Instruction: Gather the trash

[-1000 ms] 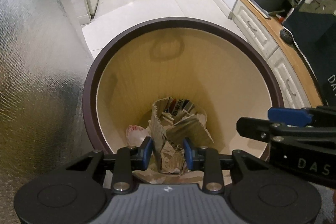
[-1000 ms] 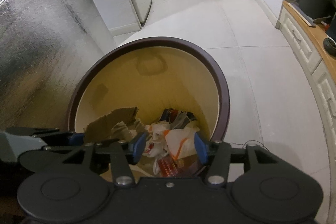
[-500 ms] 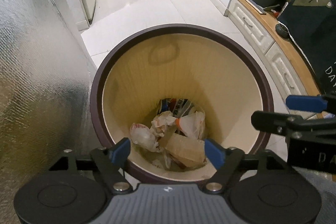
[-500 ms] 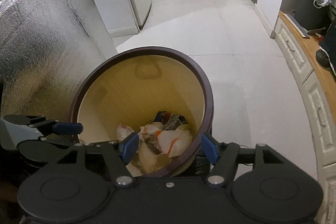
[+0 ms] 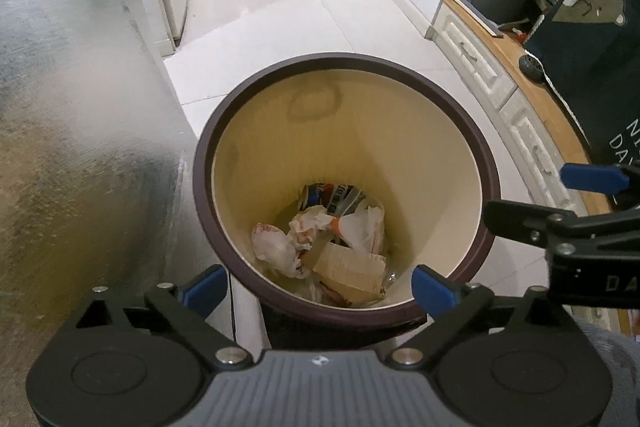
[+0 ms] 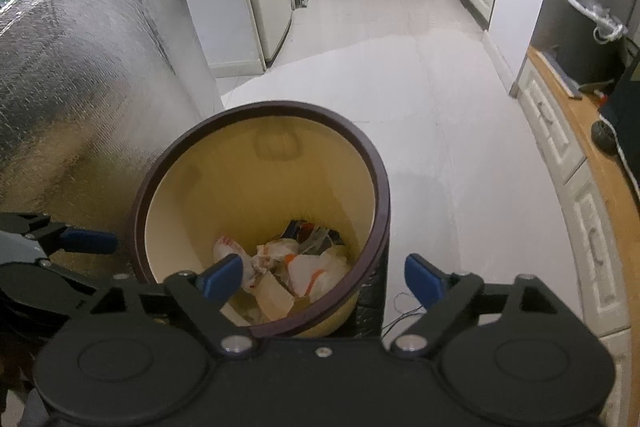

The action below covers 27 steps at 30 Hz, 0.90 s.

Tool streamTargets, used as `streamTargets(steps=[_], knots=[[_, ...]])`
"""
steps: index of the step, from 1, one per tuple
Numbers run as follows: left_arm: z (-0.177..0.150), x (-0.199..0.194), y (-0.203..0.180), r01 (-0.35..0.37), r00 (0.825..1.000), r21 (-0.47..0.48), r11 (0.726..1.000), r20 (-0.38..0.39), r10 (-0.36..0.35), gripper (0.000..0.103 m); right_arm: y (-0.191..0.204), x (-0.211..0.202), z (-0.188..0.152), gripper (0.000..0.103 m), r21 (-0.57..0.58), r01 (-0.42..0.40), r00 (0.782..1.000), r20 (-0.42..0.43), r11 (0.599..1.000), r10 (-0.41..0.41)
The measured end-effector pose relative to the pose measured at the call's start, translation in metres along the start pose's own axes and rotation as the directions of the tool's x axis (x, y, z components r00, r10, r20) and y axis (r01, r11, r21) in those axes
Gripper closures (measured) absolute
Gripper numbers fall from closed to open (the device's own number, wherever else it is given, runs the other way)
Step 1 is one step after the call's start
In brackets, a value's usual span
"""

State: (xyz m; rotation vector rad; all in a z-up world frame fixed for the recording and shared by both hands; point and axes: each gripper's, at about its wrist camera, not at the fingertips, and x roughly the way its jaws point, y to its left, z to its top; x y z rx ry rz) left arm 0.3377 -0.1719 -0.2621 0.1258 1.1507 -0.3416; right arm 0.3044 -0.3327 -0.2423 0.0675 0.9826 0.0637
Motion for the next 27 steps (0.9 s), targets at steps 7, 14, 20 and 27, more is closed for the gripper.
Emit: streamTargets(steps=[7,14,20,27], knots=[[-0.009,-0.022,0.012,-0.013,0.999,-0.07,0.997,0.028,0.015,0.0,0.002,-0.017,-0.003,0.0,-0.029,0.03,0.999,0.03,0.999,-0.029],[-0.022,-0.043,0.02,-0.024,0.998,-0.102,0.995,0.053,0.03,0.0,0.002,-0.031,-0.013,0.0,-0.036,0.059,0.998,0.039,0.998,-0.058],[-0.03,-0.065,0.02,-0.027,0.995,-0.106,0.994,0.096,0.037,0.0,0.002,-0.047,-0.021,0.0,-0.037,0.074,0.996,0.056,0.997,-0.071],[-0.041,-0.092,0.016,-0.025,0.988,-0.099,0.995,0.148,0.039,0.0,-0.001,-0.072,-0.032,0.0,-0.025,0.092,0.992,0.083,0.995,-0.09]])
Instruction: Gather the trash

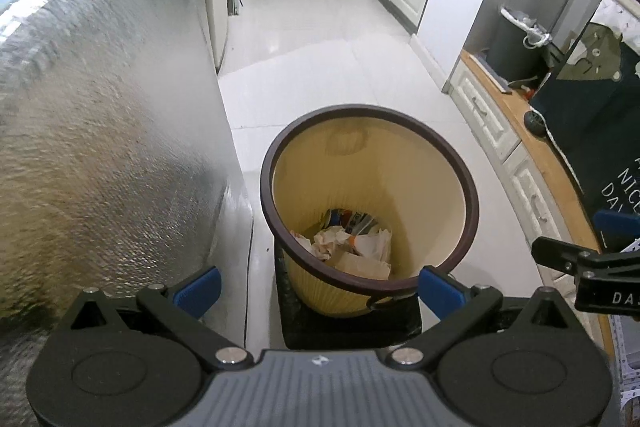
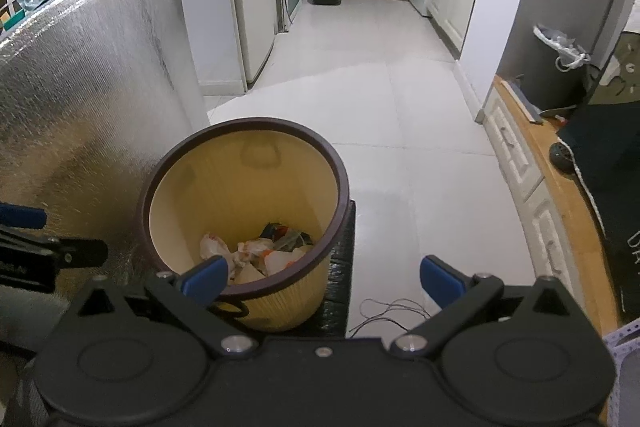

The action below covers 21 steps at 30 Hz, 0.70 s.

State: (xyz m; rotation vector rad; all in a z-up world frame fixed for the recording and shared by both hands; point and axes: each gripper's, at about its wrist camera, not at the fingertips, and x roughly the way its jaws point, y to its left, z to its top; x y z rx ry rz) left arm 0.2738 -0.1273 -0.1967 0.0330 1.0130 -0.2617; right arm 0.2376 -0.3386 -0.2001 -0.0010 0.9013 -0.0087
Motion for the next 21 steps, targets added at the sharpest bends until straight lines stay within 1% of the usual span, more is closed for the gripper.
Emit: streamTargets(steps=[6,10,13,17,21], knots=[[-0.004,-0.029,-0.001,0.018,0.998,0.003,1.0,0.067,-0.018,0.0,-0.004,-0.029,-0.006,0.0,0.008,0.019,0.998,0.052,1.0,-0.019],[-0.004,-0.056,-0.004,0.04,0.99,0.014,0.999,0.132,-0.041,0.0,-0.007,-0.053,-0.007,0.0,0.019,0.022,0.994,0.108,1.0,-0.024],[-0.005,-0.079,-0.006,0.053,0.98,0.022,0.998,0.192,-0.056,0.0,-0.007,-0.07,-0.006,0.0,0.02,0.015,0.986,0.167,1.0,-0.019],[-0.006,-0.112,-0.007,0.061,0.959,0.034,0.998,0.276,-0.068,0.0,-0.003,-0.094,-0.005,0.0,0.014,0.004,0.972,0.236,1.0,-0.007],[-0.007,-0.139,-0.003,0.055,0.935,0.024,0.998,0.349,-0.06,0.0,0.002,-0.115,0.0,0.0,0.0,-0.022,0.951,0.309,1.0,0.021]])
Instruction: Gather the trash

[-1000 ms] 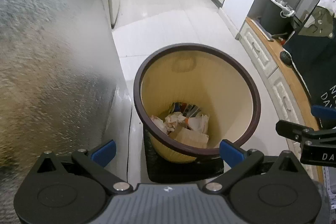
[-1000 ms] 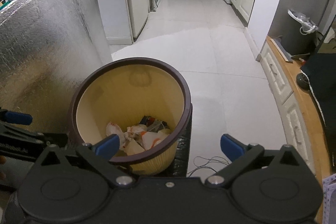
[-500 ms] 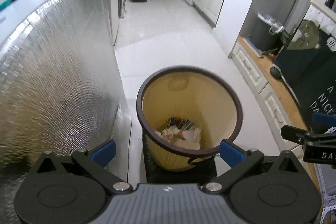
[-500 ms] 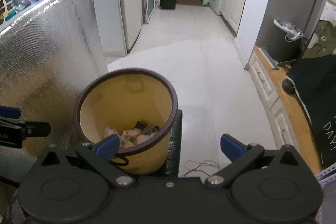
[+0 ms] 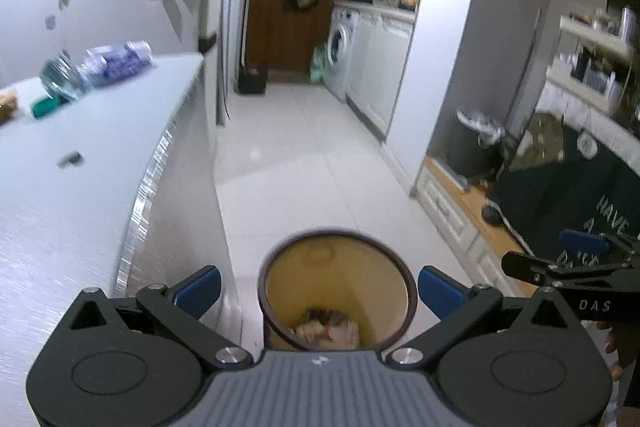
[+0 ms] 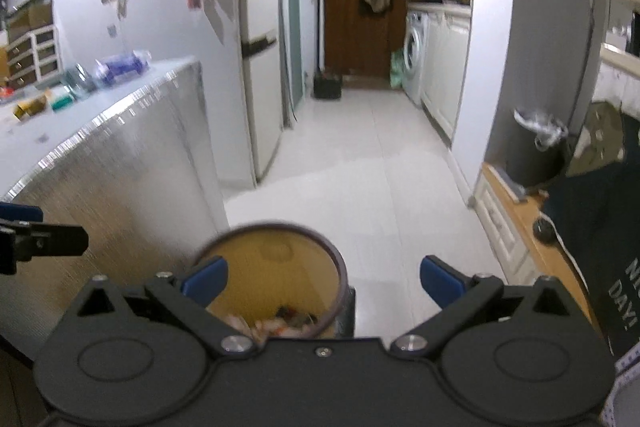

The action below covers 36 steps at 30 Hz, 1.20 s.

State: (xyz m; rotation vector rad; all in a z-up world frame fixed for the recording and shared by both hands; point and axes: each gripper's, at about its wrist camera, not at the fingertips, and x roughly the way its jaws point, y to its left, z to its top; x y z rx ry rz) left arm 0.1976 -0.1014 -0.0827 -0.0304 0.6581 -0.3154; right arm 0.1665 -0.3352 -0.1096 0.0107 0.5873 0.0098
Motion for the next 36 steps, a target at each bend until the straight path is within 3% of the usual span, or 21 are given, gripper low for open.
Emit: streamTargets(steps=[7,15,24,36], knots=[[0.016,-0.045,0.02,-0.052,0.991,-0.016,0.999,0.119,0.053,0.0,0.02,-0.023,0.025,0.0,-0.02,-0.07,0.987,0.141,0.997,0.072],[0.034,-0.085,0.068,-0.158,0.965,-0.045,0.986,0.205,0.164,0.0,0.057,-0.029,0.06,0.0,-0.014,-0.204,0.94,0.275,0.979,0.2],[0.058,-0.112,0.152,-0.27,0.928,-0.142,0.953,0.225,0.296,0.0,0.124,-0.009,0.105,0.0,-0.092,-0.321,0.89,0.31,0.943,0.333],[0.148,-0.098,0.257,-0.34,0.891,-0.264,0.902,0.216,0.4,0.0,0.217,0.017,0.16,0.0,-0.209,-0.454,0.827,0.263,0.866,0.497]])
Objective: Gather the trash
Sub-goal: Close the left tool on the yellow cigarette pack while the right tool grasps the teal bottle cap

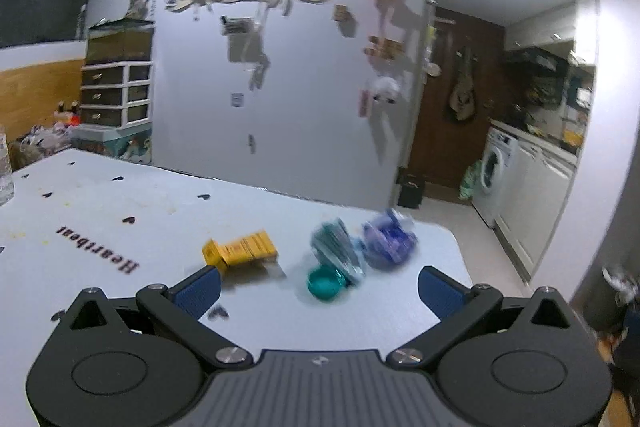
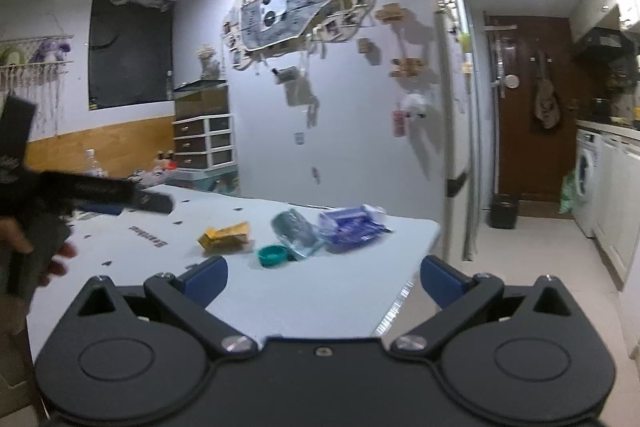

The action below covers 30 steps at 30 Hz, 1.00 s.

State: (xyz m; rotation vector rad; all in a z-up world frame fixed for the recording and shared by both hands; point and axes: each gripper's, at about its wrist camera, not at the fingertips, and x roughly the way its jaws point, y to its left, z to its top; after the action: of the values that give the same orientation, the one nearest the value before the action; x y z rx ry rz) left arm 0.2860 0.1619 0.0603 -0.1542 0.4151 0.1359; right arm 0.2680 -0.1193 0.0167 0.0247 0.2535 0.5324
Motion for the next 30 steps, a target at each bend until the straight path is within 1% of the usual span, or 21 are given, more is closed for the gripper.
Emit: streamTargets(steps=[2,5,10,15,18,21,24,25,27,30], knots=[[0.014,0.02,0.008,-0.008,1.0,-0.027,1.0,-0.015,0.008,0.0,0.005,0.017,0.009,0.0,-0.005,-0.019,0.999,-0.03,1.0,0.019],[0.032,0.052,0.017,-0.04,0.998,-0.052,0.998,-0.04,0.038,0.0,0.014,0.039,0.02,0.0,-0.037,-0.05,0.997,-0.056,0.998,0.048],[0.044,0.11,0.033,-0.096,0.992,-0.093,0.991,-0.094,0.087,0.0,0.026,0.079,0.039,0.0,-0.066,-0.119,0.987,-0.118,0.991,0.111],[0.034,0.163,0.051,-0.137,0.983,-0.164,0.977,-0.148,0.113,0.0,0.036,0.122,0.052,0.0,-0.073,-0.177,0.971,-0.179,0.982,0.161],[0.023,0.183,0.058,-0.14,0.982,-0.188,0.972,-0.149,0.113,0.0,0.039,0.149,0.052,0.0,-0.071,-0.185,0.962,-0.216,0.98,0.166],[0.014,0.199,0.063,-0.162,0.979,-0.213,0.964,-0.156,0.13,0.0,0.038,0.169,0.045,0.0,-0.059,-0.187,0.955,-0.244,0.98,0.168],[0.009,0.208,0.066,-0.163,0.982,-0.235,0.958,-0.131,0.135,0.0,0.041,0.188,0.035,0.0,-0.066,-0.182,0.948,-0.278,0.981,0.157],[0.006,0.212,0.067,-0.158,0.983,-0.233,0.96,-0.128,0.131,0.0,0.043,0.194,0.031,0.0,-0.075,-0.182,0.945,-0.29,0.98,0.153],[0.005,0.22,0.066,-0.158,0.98,-0.193,0.968,-0.149,0.13,0.0,0.046,0.204,0.025,0.0,-0.091,-0.182,0.941,-0.305,0.979,0.147],[0.001,0.229,0.063,-0.189,0.973,-0.134,0.973,-0.161,0.167,0.0,0.051,0.221,0.02,0.0,-0.096,-0.173,0.936,-0.324,0.98,0.134]])
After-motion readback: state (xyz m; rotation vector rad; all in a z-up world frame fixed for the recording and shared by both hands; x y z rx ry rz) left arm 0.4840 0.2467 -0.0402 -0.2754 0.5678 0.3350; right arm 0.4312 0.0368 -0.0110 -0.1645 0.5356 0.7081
